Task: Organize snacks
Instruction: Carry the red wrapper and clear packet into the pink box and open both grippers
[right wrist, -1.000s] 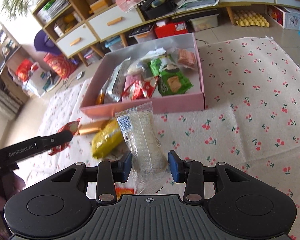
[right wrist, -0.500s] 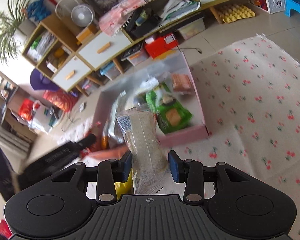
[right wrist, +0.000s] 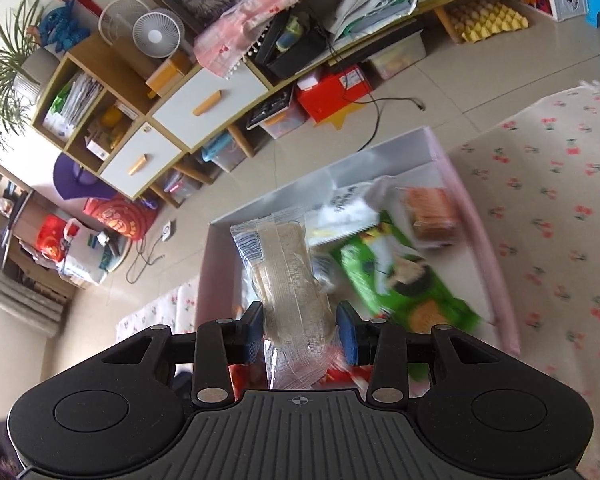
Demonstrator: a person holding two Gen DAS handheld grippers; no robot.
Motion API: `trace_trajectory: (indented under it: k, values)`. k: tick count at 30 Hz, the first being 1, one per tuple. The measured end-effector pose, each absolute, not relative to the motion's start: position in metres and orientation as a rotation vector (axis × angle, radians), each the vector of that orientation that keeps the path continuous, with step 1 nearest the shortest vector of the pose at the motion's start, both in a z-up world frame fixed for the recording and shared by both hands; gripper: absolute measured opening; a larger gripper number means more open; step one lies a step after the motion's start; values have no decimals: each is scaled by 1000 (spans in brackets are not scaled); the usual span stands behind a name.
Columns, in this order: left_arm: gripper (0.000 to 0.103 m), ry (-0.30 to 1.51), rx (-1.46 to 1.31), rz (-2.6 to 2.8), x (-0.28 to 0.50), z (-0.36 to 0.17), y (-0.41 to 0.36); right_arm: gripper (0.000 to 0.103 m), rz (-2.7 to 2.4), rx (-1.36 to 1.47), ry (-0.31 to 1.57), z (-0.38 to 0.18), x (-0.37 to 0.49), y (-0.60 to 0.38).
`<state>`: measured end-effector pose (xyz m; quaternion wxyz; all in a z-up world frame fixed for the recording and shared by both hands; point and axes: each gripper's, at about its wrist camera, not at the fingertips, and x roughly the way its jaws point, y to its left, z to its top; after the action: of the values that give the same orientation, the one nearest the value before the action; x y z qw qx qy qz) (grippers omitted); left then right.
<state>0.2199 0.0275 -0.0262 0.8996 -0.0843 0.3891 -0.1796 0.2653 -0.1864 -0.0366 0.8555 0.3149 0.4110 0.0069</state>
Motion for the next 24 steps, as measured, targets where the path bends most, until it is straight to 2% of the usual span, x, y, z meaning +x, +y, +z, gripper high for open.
trace_trajectory:
  k: [14, 17, 20, 24]
  values:
    - [51, 845, -151, -374, 223, -27, 46, 39, 43, 743, 910, -57, 321, -149]
    - [52, 850, -152, -373, 224, -27, 48, 42, 96, 778, 901, -55, 322, -143]
    - [54, 855, -161, -367, 224, -29, 51, 50, 90, 784, 895, -52, 318, -142]
    - [55, 866, -174, -360, 225, -30, 54, 50, 80, 747, 903, -47, 312, -143]
